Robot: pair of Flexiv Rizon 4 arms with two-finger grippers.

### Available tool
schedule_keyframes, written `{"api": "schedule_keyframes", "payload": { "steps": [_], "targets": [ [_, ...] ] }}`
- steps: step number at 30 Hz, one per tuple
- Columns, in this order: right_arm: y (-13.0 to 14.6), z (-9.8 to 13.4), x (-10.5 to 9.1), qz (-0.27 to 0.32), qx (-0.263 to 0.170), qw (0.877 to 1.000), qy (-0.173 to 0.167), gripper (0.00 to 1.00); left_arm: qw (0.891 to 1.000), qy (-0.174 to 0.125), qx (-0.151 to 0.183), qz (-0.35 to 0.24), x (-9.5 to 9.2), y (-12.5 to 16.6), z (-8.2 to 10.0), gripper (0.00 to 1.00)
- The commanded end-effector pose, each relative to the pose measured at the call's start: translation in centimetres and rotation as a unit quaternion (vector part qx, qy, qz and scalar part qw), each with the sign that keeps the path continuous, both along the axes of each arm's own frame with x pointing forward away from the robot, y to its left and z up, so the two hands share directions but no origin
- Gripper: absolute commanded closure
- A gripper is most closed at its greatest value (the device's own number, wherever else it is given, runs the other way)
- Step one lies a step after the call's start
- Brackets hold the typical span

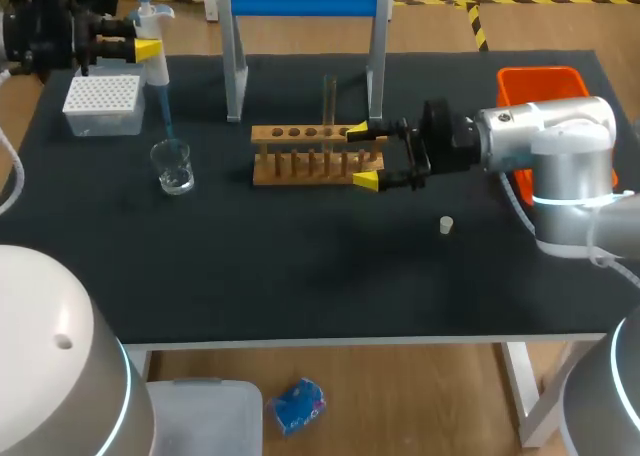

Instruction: Invert the test tube, pick up the pipette, mount the tip to pipette, aspirate from beaker and dispense into the tube, eject the tip, return the pipette, and cap with the stopper.

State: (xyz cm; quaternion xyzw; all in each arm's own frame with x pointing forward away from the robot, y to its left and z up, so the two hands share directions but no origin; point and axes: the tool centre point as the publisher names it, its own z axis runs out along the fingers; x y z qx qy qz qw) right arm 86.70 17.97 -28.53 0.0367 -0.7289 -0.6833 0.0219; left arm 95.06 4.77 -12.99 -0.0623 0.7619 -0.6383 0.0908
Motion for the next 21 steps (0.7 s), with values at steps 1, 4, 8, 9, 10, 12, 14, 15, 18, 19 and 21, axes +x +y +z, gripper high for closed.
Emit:
{"api": "schedule_keyframes", "payload": {
  "steps": [1,4,8,9,10,12,14,15,18,19,21],
  "targets": [
    [0.0,0.1,-0.1,-0.001,-0.001,1.0,0.0,0.0,1.0,-0.001,-0.001,0.004,-0.4,0.2,-0.1,1.0],
    [0.0,0.1,-0.1,-0.001,-0.001,1.0,0.0,0.0,1.0,0.002,0.004,0.007,-0.4,0.2,-0.2,1.0],
    [0.0,0.1,-0.1,-0.001,-0.001,1.0,0.0,0.0,1.0,0.002,0.004,0.007,-0.4,0.2,-0.2,1.0],
    [0.0,0.1,-0.1,-0.001,-0.001,1.0,0.0,0.0,1.0,0.002,0.004,0.007,-0.4,0.2,-0.2,1.0],
    [0.0,0.1,-0.1,-0.001,-0.001,1.0,0.0,0.0,1.0,0.002,0.004,0.007,-0.4,0.2,-0.2,1.0],
    [-0.1,0.3,-0.3,-0.012,-0.008,1.0,0.005,0.0,1.0,0.002,0.004,0.007,-0.4,0.2,-0.2,1.0],
    [0.4,0.8,-0.6,-0.032,-0.02,0.999,0.019,0.0,1.0,0.002,0.004,0.007,-0.4,0.2,-0.2,1.0],
    [0.8,1.2,-0.8,-0.043,-0.02,0.999,0.023,0.0,1.0,0.002,0.004,0.007,-0.4,0.2,-0.2,1.0],
    [2.6,2.1,-1.1,-0.06,-0.025,0.997,0.032,0.0,1.0,0.002,0.004,0.007,-0.4,0.2,-0.2,1.0],
    [3.3,2.4,-1.3,-0.063,-0.032,0.997,0.032,0.0,1.0,0.002,0.004,0.007,-0.4,0.2,-0.2,1.0],
    [4.6,2.6,-1.5,-0.058,-0.041,0.997,0.035,0.0,1.0,0.002,0.004,0.007,-0.4,0.2,-0.2,1.0]
  ]
}}
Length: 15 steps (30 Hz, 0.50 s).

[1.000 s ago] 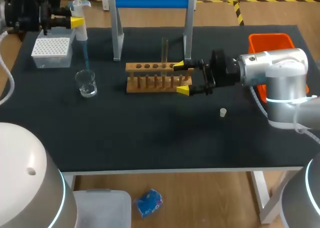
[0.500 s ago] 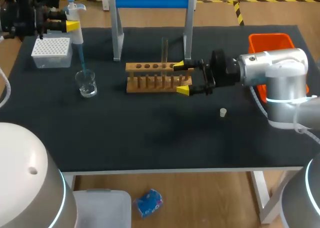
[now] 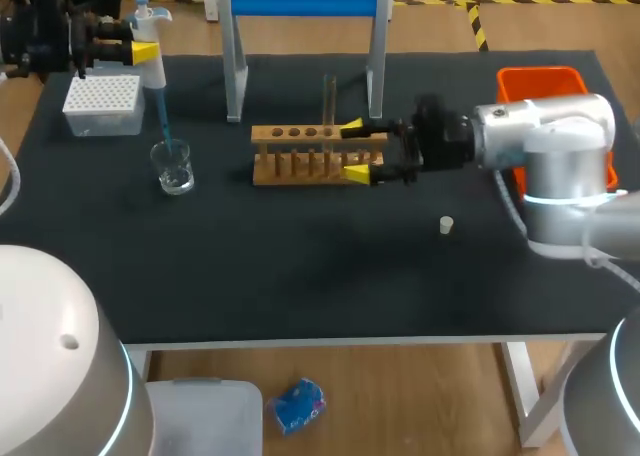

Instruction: Invert the test tube, pick up the pipette, mount the tip to pipette, aspirate from beaker and dispense into the tube, eject the tip, return the pipette, and cap with the stopper.

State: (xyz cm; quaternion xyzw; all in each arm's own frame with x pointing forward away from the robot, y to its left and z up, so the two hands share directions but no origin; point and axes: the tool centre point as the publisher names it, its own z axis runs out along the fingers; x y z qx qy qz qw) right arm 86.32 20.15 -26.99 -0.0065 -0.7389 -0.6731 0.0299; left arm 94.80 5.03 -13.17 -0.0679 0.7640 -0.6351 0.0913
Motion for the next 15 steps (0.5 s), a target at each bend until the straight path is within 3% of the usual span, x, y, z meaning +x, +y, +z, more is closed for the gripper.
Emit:
{"api": "schedule_keyframes", "payload": {
  "steps": [1,9,15],
  "targets": [
    [3.0,1.1,-1.1,-0.03,-0.04,0.999,0.003,0.0,1.0,-0.001,0.0,0.002,-0.1,-0.1,0.0,1.0],
    [7.0,-0.1,-1.6,-0.012,-0.1,0.995,0.02,0.0,1.0,-0.001,0.0,0.002,-0.1,-0.1,0.0,1.0],
    [9.2,-1.7,-0.9,0.005,-0.107,0.994,0.02,0.0,1.0,-0.001,0.0,0.002,-0.1,-0.1,0.0,1.0]
  ]
}}
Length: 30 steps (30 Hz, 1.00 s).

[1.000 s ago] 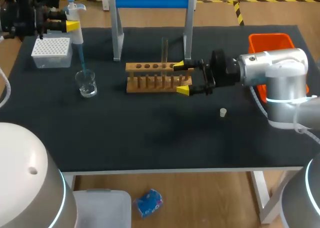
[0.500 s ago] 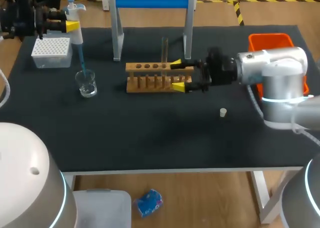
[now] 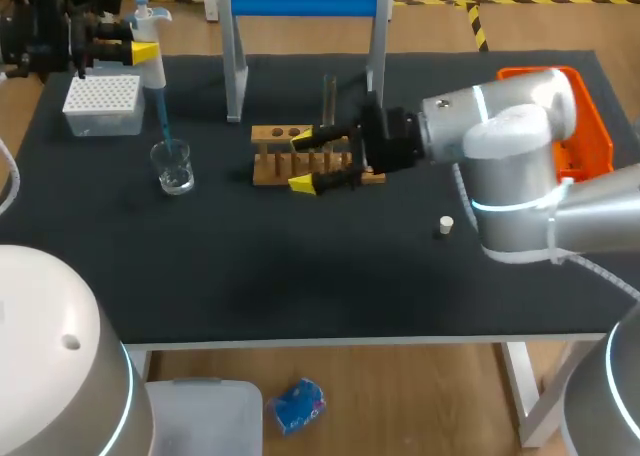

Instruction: Invert the test tube, pick up the pipette, mount the tip to pipette, aspirate from beaker and dispense into the tube, eject the tip, return the pipette, and cap with the stopper.

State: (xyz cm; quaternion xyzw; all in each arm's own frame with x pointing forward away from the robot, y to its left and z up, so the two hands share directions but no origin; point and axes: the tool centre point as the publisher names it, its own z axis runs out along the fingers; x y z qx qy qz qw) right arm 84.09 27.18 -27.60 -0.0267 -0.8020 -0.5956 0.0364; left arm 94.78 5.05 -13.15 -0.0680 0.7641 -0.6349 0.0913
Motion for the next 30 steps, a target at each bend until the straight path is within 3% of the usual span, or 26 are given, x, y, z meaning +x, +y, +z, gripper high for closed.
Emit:
{"api": "schedule_keyframes", "payload": {
  "steps": [1,20,24,30],
  "targets": [
    [2.2,-1.1,1.4,0.013,-0.007,1.0,0.004,0.0,1.0,-0.001,0.0,0.002,-0.1,-0.1,0.0,1.0],
    [2.2,-1.1,1.4,0.013,-0.007,1.0,0.004,0.0,1.0,-0.001,0.0,0.002,-0.1,-0.1,0.0,1.0],
    [4.6,-2.2,0.9,0.0,-0.064,0.998,-0.028,0.0,1.0,-0.001,0.0,0.002,-0.1,-0.1,0.0,1.0],
    [6.2,-3.7,1.2,-0.02,-0.079,0.996,-0.032,0.0,1.0,-0.001,0.0,0.002,-0.1,-0.1,0.0,1.0]
  ]
}}
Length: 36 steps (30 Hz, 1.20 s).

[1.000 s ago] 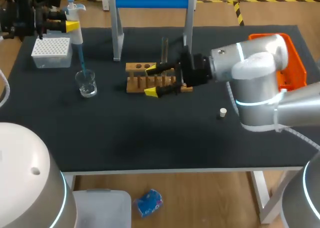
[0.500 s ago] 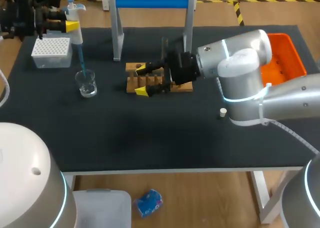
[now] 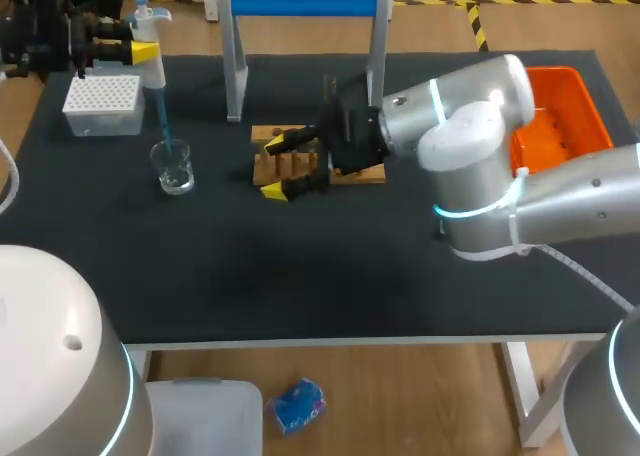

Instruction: Invert the test tube, pick up the pipette, mount the tip to pipette, aspirate from beaker and dispense into the tube, eject the tip, return the pipette, and cap with the stopper.

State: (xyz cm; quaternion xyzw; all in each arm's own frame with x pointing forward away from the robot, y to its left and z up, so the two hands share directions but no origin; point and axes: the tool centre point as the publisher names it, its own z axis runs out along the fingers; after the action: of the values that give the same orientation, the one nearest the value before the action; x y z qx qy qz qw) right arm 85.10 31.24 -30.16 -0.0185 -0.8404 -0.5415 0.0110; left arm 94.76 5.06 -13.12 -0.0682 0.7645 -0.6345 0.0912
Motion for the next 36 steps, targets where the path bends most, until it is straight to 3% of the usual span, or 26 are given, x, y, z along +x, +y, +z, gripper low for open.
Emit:
{"api": "schedule_keyframes", "payload": {
  "steps": [1,16,36],
  "targets": [
    [2.3,-1.3,0.3,-0.019,-0.004,1.0,-0.004,0.0,1.0,-0.002,0.0,0.002,-0.1,-0.1,0.0,1.0],
    [5.9,-3.0,3.2,-0.032,-0.018,0.999,-0.019,0.0,1.0,-0.002,0.0,0.002,-0.1,-0.1,0.0,1.0],
    [8.7,-4.5,4.7,-0.045,-0.026,0.998,-0.028,0.0,1.0,-0.002,0.0,0.002,-0.1,-0.1,0.0,1.0]
  ]
}}
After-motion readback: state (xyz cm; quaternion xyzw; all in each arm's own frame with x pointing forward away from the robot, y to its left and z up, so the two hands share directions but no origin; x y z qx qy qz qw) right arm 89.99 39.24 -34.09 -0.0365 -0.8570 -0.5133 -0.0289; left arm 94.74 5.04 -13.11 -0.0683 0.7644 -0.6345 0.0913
